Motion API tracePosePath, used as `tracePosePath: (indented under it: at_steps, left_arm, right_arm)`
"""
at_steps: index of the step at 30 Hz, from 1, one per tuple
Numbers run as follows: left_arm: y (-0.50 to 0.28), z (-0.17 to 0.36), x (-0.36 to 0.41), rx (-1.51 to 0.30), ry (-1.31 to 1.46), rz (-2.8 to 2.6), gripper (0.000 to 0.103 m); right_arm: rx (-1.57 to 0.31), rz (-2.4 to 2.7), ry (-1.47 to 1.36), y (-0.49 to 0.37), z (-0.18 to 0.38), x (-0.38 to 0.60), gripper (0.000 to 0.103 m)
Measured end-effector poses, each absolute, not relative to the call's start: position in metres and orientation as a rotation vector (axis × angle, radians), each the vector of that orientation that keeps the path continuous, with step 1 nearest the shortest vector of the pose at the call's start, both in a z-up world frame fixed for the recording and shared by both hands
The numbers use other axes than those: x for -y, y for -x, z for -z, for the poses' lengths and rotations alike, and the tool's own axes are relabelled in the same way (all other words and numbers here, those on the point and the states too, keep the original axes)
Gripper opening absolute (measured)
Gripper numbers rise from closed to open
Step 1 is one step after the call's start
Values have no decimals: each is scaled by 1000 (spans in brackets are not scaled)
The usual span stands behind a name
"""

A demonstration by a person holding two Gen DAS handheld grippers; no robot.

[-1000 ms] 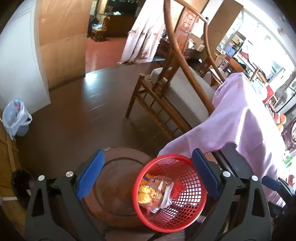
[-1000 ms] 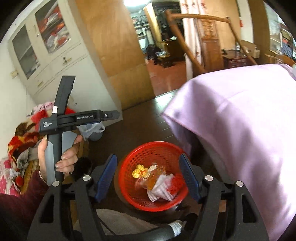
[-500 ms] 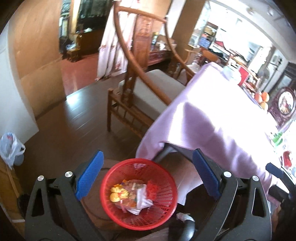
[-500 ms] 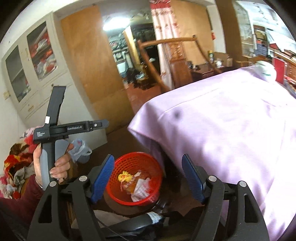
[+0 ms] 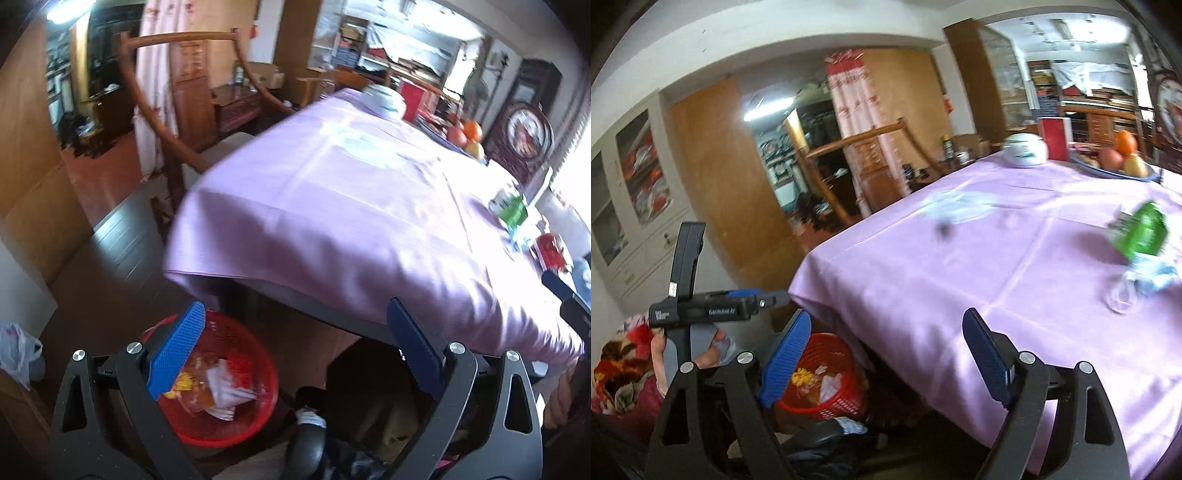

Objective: Collect trash
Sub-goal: 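Swing both tools back over the table, then grasp the red chip bag and silver foil with the right tool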

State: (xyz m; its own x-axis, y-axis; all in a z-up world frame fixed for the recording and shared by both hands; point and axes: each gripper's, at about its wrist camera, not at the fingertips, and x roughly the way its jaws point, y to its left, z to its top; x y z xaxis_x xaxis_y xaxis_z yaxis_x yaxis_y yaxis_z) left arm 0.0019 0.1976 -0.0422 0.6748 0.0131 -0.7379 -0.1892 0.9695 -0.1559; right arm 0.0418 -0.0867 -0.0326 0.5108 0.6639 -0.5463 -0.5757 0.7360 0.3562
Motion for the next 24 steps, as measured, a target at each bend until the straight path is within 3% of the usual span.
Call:
tracePosePath:
  at_steps: [24]
  left_arm:
    - [-175, 45, 26, -941, 35, 262, 95]
  right_arm:
    - [-656, -156, -254, -97, 54, 321, 91]
